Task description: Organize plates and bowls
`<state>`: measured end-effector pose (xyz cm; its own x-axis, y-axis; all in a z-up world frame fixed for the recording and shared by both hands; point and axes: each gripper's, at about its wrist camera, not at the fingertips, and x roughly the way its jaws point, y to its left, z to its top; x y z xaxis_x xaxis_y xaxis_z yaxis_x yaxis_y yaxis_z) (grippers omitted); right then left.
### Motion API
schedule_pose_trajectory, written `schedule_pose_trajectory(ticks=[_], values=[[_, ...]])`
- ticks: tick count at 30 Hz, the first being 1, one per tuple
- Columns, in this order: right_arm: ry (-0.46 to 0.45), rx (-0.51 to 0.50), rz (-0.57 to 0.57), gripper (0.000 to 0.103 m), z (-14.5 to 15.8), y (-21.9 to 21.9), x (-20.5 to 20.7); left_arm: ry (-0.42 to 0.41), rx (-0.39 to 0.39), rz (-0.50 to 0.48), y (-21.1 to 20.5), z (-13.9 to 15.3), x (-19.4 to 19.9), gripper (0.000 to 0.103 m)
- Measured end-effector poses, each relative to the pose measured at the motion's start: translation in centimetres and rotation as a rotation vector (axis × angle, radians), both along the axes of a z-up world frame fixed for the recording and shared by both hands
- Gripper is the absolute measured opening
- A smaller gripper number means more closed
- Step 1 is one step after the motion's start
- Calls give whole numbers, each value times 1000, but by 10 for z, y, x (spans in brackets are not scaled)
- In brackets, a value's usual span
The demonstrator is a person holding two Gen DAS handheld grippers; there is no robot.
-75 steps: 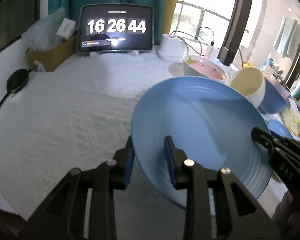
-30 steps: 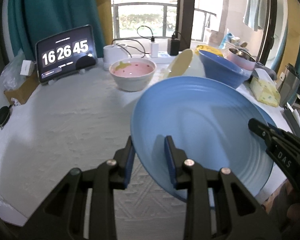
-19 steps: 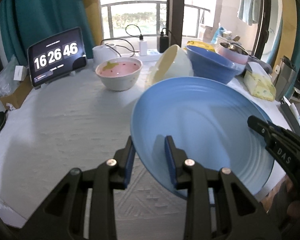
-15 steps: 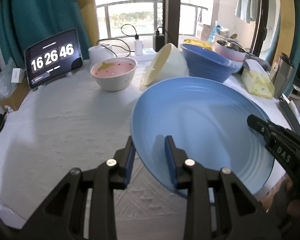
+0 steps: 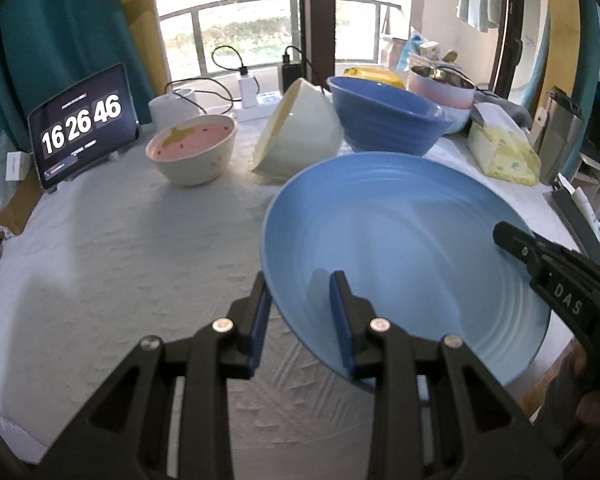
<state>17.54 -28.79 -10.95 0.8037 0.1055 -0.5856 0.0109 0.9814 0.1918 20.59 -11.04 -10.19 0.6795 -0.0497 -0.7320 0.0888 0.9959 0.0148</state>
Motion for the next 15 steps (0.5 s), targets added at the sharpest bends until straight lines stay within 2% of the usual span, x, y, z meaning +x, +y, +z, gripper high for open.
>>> schedule_pose_trajectory(ticks=[15], values=[[-6,11,-26,18,-2,-23,9,46,16,-31,-23,-13,15,31]])
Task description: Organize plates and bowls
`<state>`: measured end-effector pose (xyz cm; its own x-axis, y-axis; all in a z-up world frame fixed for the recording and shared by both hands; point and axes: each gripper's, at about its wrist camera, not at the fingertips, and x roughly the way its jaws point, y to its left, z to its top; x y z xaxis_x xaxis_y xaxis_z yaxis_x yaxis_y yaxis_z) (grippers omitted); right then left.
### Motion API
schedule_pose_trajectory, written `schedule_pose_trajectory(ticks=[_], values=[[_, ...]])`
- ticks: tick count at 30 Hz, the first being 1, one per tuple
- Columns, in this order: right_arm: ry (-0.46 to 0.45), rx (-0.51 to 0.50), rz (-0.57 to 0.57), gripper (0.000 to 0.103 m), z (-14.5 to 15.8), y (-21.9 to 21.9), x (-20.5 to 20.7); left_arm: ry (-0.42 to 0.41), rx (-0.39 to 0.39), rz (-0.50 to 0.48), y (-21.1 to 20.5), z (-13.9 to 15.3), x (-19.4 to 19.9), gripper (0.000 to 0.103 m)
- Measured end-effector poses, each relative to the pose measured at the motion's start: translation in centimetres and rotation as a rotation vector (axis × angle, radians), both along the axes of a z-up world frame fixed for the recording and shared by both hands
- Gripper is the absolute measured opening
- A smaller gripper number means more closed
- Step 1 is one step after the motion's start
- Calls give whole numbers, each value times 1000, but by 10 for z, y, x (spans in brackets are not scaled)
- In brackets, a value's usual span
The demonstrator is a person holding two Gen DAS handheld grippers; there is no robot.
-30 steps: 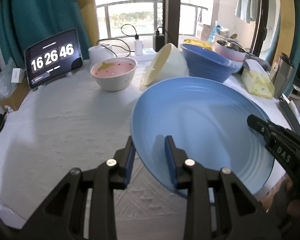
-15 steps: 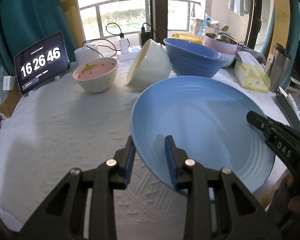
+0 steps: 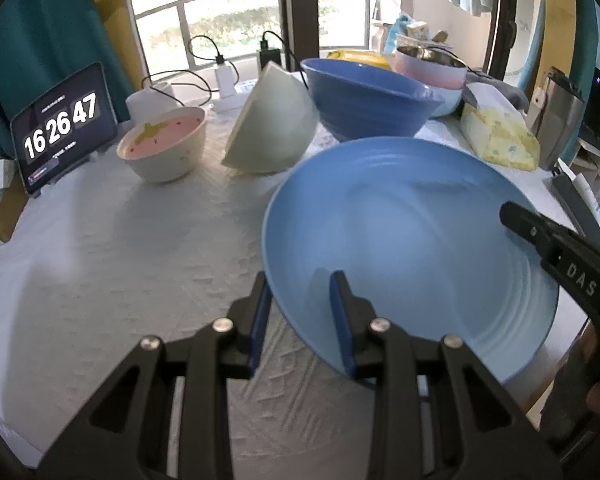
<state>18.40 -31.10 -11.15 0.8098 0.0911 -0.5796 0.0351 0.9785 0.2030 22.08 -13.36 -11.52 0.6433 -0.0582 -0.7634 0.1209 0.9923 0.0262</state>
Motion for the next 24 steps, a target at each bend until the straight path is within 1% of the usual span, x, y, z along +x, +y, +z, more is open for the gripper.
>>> schedule_pose_trajectory(ticks=[12,17,19,24], values=[[16,3,-31,18,-5,-13,6,20,1,-32,-16,-8,10,32],[24,7,-61,18,-7,-24,8,56,-3,-68,-26,-15,14,32],[24,16,-57,18,-7,-26,8,61,7,-69,-29,-17,15,32],[25,8,-56,18,-6,-26,7,70,-11,-66,-27,-17,17,33]])
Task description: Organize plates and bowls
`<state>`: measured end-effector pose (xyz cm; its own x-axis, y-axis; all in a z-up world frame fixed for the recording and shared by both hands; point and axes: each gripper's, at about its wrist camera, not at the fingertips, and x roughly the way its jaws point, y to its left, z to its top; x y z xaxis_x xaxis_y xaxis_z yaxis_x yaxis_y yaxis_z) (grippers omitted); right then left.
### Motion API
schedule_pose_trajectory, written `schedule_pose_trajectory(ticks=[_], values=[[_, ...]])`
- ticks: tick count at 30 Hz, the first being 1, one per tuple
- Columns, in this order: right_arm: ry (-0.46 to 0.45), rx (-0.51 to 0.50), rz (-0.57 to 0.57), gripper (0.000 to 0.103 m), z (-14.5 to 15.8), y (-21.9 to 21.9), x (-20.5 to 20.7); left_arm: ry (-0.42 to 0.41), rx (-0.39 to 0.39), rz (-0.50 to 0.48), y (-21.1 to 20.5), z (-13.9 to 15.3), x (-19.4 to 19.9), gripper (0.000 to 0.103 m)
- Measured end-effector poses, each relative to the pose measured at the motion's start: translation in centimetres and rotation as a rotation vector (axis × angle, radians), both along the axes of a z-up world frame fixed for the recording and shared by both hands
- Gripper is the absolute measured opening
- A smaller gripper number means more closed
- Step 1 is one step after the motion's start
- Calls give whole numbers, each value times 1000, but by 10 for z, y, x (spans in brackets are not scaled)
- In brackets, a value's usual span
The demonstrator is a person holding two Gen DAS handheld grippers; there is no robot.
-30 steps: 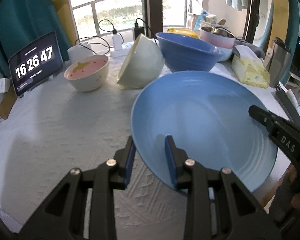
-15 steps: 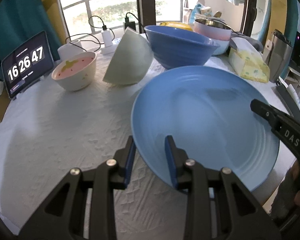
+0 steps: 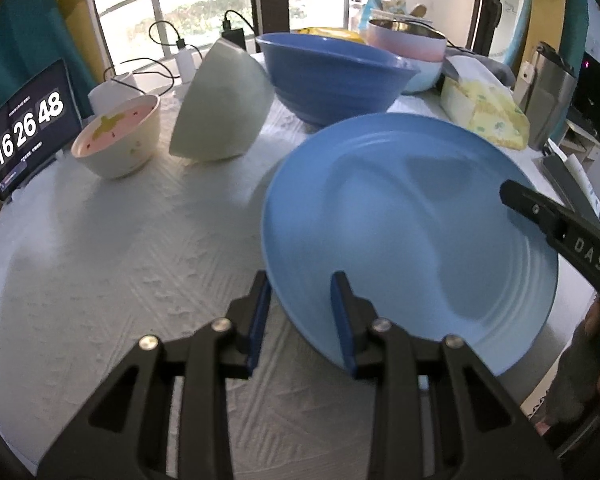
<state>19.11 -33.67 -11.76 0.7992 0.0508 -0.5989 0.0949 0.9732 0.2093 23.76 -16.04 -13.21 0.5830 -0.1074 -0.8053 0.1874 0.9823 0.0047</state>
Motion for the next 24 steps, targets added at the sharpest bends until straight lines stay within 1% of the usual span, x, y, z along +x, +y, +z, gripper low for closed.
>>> schedule_pose_trajectory(ticks=[4,8,11,15,24], values=[[0,-3,-2,19,1,0,0,4,-4,5,1,0,0,38],[-12,-30,-4,21,4,4,-4,1,-16,20,5,2,-1,41],[-38,-62,-25,34,8,4,-10,-6,-25,30,8,4,-2,42],[-51,-71,-32,35,12,3,-13,-14,-36,45,12,6,-2,42],[-14,-48,-35,35,3,-3,-5,-27,-66,80,23,10,4,43]])
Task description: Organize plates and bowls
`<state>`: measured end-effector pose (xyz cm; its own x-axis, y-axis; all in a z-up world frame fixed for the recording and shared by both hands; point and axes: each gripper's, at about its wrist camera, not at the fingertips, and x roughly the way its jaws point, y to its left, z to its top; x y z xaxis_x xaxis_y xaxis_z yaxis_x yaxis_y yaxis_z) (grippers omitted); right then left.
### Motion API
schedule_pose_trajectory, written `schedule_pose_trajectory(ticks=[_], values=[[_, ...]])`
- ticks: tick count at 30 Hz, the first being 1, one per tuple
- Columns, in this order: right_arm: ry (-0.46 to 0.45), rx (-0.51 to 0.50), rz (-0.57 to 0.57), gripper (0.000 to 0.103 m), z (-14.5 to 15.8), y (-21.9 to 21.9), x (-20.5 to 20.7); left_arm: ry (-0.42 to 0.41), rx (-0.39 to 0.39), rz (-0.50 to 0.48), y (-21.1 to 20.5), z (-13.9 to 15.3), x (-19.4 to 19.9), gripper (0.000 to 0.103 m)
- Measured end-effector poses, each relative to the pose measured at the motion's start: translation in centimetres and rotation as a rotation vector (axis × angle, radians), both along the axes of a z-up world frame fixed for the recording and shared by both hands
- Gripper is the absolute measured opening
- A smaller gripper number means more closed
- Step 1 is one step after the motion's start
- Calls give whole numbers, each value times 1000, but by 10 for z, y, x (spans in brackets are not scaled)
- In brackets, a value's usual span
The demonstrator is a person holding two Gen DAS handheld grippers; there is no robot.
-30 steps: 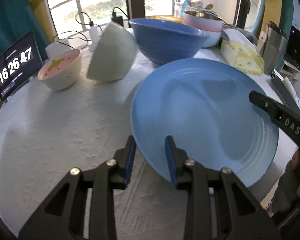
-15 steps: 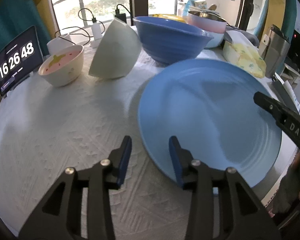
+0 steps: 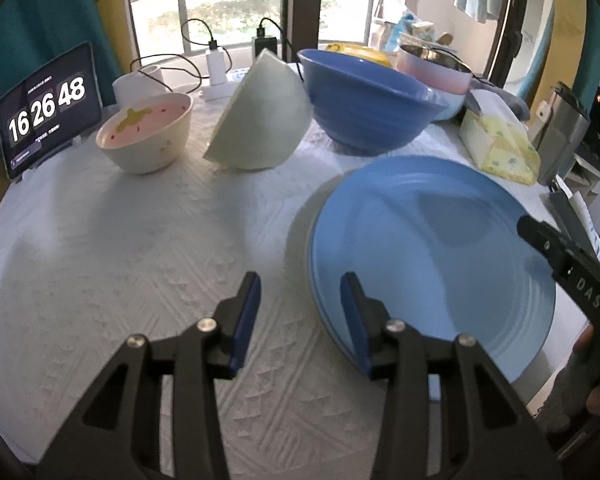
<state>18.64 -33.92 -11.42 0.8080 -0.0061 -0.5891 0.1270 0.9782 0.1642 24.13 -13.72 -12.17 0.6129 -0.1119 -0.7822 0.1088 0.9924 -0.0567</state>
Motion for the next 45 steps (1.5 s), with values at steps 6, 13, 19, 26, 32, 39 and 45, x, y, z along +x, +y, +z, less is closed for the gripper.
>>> schedule_pose_trajectory(ticks=[6,13,19,26,32,39,45], values=[[61,65,-6,35,-17,-16,12,19,-2,-4,-2,-5,8,44],[75,93,29,40,-26,-15,19,38,15,-3,-8,-15,20,45],[89,132,62,40,-28,-16,23,42,-25,-15,-10,-17,26,45],[85,150,99,38,-27,-8,23,73,-144,-55,-8,-21,30,44],[81,133,77,38,-26,-4,22,59,-126,-62,-10,-18,26,44],[85,124,68,38,-25,0,18,47,-106,-66,-7,-17,18,43],[73,107,80,38,-18,9,13,32,-101,-57,1,-15,11,43]])
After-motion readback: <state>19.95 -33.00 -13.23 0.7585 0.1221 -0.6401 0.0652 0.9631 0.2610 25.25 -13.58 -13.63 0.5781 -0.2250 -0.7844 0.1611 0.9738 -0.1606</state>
